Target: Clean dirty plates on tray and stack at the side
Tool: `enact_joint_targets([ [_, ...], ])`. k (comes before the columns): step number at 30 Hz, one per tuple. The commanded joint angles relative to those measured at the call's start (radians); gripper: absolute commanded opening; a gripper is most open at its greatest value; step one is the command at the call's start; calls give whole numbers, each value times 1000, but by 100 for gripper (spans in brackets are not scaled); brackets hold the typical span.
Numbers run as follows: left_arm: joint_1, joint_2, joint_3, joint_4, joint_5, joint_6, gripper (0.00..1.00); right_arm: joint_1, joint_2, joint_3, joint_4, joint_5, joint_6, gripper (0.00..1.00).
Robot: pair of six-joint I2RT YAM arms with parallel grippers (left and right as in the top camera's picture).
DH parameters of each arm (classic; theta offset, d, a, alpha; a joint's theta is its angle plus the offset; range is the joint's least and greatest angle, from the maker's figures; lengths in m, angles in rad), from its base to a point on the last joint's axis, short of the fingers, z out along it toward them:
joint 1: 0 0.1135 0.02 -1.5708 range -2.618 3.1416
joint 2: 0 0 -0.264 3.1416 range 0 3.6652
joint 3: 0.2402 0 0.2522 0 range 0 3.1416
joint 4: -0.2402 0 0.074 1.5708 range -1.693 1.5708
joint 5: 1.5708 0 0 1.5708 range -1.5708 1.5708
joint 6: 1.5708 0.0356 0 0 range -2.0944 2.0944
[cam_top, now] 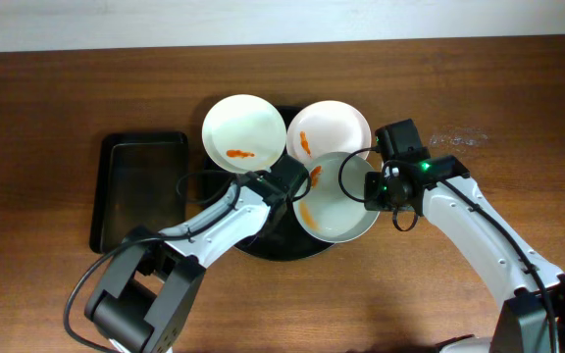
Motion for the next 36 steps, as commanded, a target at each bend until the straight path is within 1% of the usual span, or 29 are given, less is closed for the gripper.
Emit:
enact_joint_targets([
  [1, 5, -23, -10, 3, -41, -8, 41, 7, 3, 12, -5, 5, 5, 4],
  [2, 5, -23, -9, 3, -44, -8, 32, 7, 3, 12, -5, 5, 5, 4],
  [3, 9, -25, 2, -1, -43, -8, 20, 7, 3, 12, -5, 6, 5, 4],
  [4, 16, -34, 19, -14, -42, -7, 11, 5, 3, 12, -4, 6, 5, 4],
  [5, 26, -50, 42, -35, -32, -7, 8, 5, 3, 12, -4, 9, 5, 4],
  [7, 52, -104, 92, -80, 33, 10, 7, 5, 3, 12, -4, 9, 5, 4],
  [9, 87, -169, 103, -77, 209, 58, 7, 5, 3, 12, -4, 9, 5, 4],
  [10, 121, -198, 103, -77, 355, 79, 4, 5, 3, 12, -5, 9, 5, 4],
  [11, 155, -203, 103, -78, 510, 116, 3, 5, 3, 12, -4, 9, 5, 4],
  [13, 205, -195, 90, -80, 706, 162, 1, 5, 3, 12, -4, 9, 5, 4],
  [16, 292, -171, 40, -75, 924, 242, 0, 5, 3, 12, -4, 9, 5, 4],
  [17, 321, -163, 18, -68, 983, 261, 0, 5, 3, 12, -4, 9, 5, 4],
  [19, 379, -140, -28, -61, 1037, 291, 0, 5, 3, 12, -4, 9, 5, 4],
  [23, 498, -56, -135, 29, 1080, 296, 0, 5, 3, 12, -4, 9, 5, 4],
  [26, 561, -3, -159, 46, 1067, 304, 3, 5, 3, 12, -4, 9, 5, 4],
  [27, 578, 7, -159, 53, 1035, 304, 7, 5, 3, 12, -4, 9, 5, 4],
  [29, 597, 10, -159, 56, 954, 304, 19, 5, 3, 12, -4, 9, 5, 4],
  [31, 600, 9, -157, 60, 917, 303, 37, 5, 3, 12, -4, 10, 4, 4],
  [34, 600, 9, -110, 32, 902, 303, 49, 5, 3, 12, -4, 9, 0, 4],
  [36, 600, 0, -55, -16, 844, 291, 55, 5, 3, 12, -5, 9, -11, 4],
])
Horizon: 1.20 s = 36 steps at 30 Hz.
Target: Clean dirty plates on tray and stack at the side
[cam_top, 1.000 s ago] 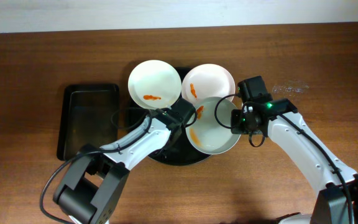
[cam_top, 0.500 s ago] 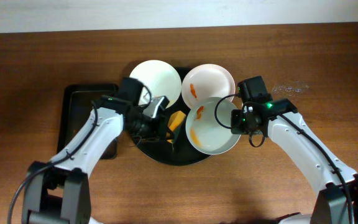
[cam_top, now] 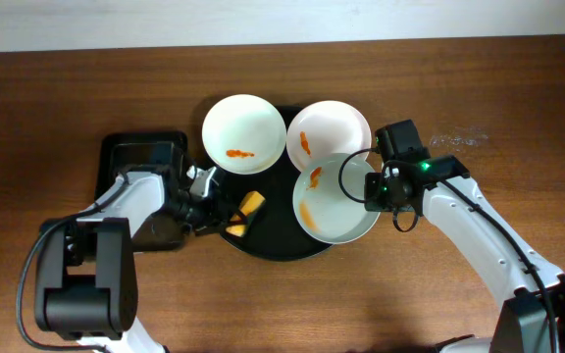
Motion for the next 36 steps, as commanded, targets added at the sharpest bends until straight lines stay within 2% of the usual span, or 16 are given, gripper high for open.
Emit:
enact_joint_targets([
  [1, 5, -16, 111, -63, -131, -9, 58, 5, 3, 13, 2, 9, -7, 4],
  [5, 1, -116, 185, -89, -361, -94, 60, 5, 3, 13, 2, 9, -6, 4],
  [8, -24, -168, 185, -92, -528, -128, 56, 5, 3, 13, 3, 9, -6, 4],
  [9, -36, -177, 185, -93, -542, -132, 51, 5, 3, 13, 3, 9, -6, 4],
  [10, -70, -192, 185, -93, -541, -131, 39, 5, 3, 13, 3, 9, -6, 4],
  [12, -161, -219, 185, -92, -553, -131, 30, 5, 3, 13, 3, 9, -6, 4],
  [16, -439, -224, 184, -111, -742, -141, 29, 5, 3, 13, 0, 8, -6, 4],
  [19, -517, -212, 182, -124, -826, -166, 29, 5, 3, 13, -2, 8, -6, 4],
  [22, -516, -166, 168, -118, -838, -166, 29, 5, 3, 13, -1, 8, -6, 4],
  [26, -488, -99, 150, -97, -950, -166, 29, 5, 3, 13, -2, 5, -6, 4],
  [27, -467, -98, 150, -80, -987, -166, 29, 5, 3, 13, -2, 5, -6, 4],
  [34, -305, -98, 154, -31, -1004, -164, 29, 5, 3, 13, -4, 5, -6, 4],
  [36, -289, -113, 196, -56, -978, -165, 12, 5, 3, 13, -3, 6, -6, 4],
])
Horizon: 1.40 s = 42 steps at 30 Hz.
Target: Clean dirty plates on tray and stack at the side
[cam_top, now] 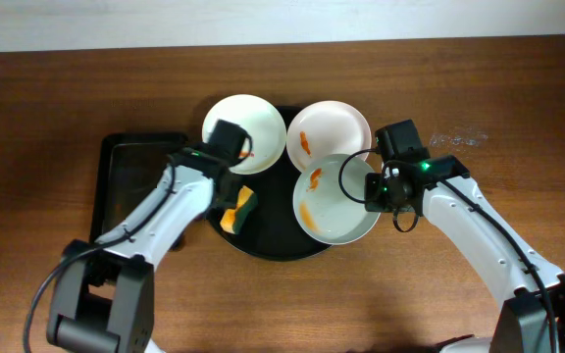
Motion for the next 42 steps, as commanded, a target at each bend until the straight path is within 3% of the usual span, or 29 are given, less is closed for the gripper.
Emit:
enact_joint_targets([
  [1, 10, -31, 52, -30, 62, -7, 5, 5, 3, 13, 0, 5, -5, 4],
  [2, -6, -55, 53, -44, 115, -7, 0, 5, 3, 13, 0, 5, -5, 4],
  [7, -127, -79, 30, -150, 175, -13, 0, 5, 3, 13, 0, 5, -5, 4],
  [11, -190, -77, -101, -3, 167, -46, 1, 5, 3, 13, 0, 5, -5, 4],
  [16, -163, -77, -141, 75, -8, -46, 6, 5, 3, 13, 0, 5, -5, 4],
  [24, -24, -82, -114, 142, 2, -10, 7, 5, 3, 13, -2, 5, -5, 4],
  [26, -41, -110, -71, 127, 46, 8, 20, 5, 3, 13, -1, 5, -5, 4],
  [29, -47, -126, -70, 119, 174, 8, 64, 5, 3, 13, -1, 5, -5, 4],
  [33, -48, -56, -110, 137, 192, 8, 71, 5, 3, 13, 0, 5, -5, 4],
  [42, -47, 21, -122, 155, 77, 19, 67, 5, 3, 13, -1, 5, -5, 4],
])
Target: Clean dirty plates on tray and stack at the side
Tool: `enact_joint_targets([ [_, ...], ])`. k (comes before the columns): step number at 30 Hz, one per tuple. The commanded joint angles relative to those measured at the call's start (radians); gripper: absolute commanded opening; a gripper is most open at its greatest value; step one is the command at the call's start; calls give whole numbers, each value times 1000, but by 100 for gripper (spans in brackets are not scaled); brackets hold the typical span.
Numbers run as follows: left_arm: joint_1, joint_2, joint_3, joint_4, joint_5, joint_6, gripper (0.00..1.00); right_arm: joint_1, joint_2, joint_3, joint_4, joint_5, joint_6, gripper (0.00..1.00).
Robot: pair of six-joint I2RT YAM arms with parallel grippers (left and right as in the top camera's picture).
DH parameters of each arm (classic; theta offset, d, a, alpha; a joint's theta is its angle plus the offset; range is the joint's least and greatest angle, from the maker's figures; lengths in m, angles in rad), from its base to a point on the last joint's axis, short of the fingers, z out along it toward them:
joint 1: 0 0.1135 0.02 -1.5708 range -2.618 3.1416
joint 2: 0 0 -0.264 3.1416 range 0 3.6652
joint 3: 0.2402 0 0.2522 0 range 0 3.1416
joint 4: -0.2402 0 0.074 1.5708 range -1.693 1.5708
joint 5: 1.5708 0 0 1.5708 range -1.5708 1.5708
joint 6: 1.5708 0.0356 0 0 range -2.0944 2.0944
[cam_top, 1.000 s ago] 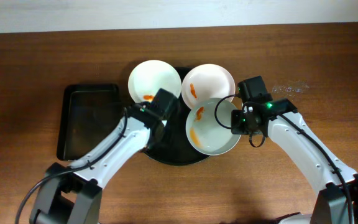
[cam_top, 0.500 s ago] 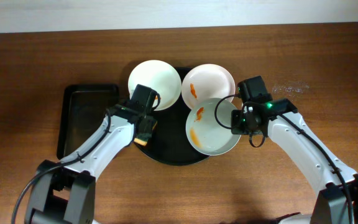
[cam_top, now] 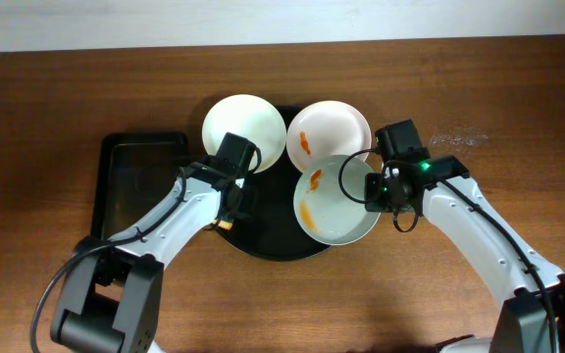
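Three white plates lie on a round black tray (cam_top: 275, 245). The left plate (cam_top: 244, 120) has my left wrist over its near edge. The back right plate (cam_top: 332, 126) and the front plate (cam_top: 333, 211) carry orange smears. My left gripper (cam_top: 236, 204) points down over the yellow-green sponge, of which only a yellow corner (cam_top: 227, 226) shows; whether its fingers have closed is hidden. On the right rim of the front plate my right gripper (cam_top: 369, 186) is shut.
A black rectangular tray (cam_top: 135, 186) lies left of the round tray, partly under my left arm. The brown table (cam_top: 518, 98) stretches to the right, with a faint wet smear near its back right.
My left arm has moved a little toward the front, and its gripper now covers the sponge that lay in plain view on the round tray. The right arm and the plates have not moved.
At first my left gripper was at the left rim of the front plate. Then it was back by the rectangular tray, with the sponge lying on the round tray. After that the arm was over the left plate, and now over the sponge. The right gripper held the front plate throughout.
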Motion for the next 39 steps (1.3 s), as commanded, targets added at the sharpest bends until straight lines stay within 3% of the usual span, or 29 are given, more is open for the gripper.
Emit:
enact_joint_targets([
  [1, -2, 26, -23, 0, -49, 13, 66, 5, 3, 13, 0, 5, -2, 4],
  [5, -1, 79, -25, 6, -50, 13, 61, 5, 3, 13, 0, 5, -2, 4],
  [7, -1, 78, -24, 23, -50, 13, 44, 5, 3, 13, 0, 5, -2, 4],
  [8, -1, 78, -24, 34, -50, 13, 15, 5, 3, 13, 0, 5, -2, 4],
  [9, -1, 76, -20, 33, -50, 13, 7, 5, 3, 13, 0, 5, -2, 4],
  [11, -1, 60, -5, 16, -49, 13, 0, 5, 3, 13, -1, 5, -2, 4],
  [14, -1, -10, 46, -25, 27, 13, 0, 5, 3, 13, -12, 5, -2, 5],
  [17, -1, -124, 67, -31, 230, 12, 0, 5, 3, 13, -15, 5, -2, 13],
  [19, -1, -153, 67, -35, 251, 13, 0, 5, 3, 13, -15, 5, -2, 30],
  [20, -1, -153, 67, -37, 251, 13, 0, 5, 3, 13, -15, 5, -2, 46],
  [21, -1, -153, 67, -43, 252, 13, 0, 5, 3, 13, -15, 5, -3, 57],
  [24, -1, -153, 67, -44, 272, 13, 0, 5, 3, 13, -19, 5, -2, 82],
  [27, 0, -153, 67, -42, 273, 13, 0, 6, 4, 4, -21, -143, -2, 82],
  [29, 0, -153, 67, -40, 273, 13, 0, 6, 5, -8, 18, -205, -1, 72],
  [34, 0, -153, 67, -42, 273, 13, 0, 8, 31, -114, 212, -225, 43, 60],
  [39, 0, -153, 67, -42, 273, 13, 0, 11, 101, -133, 348, -299, 43, 57],
])
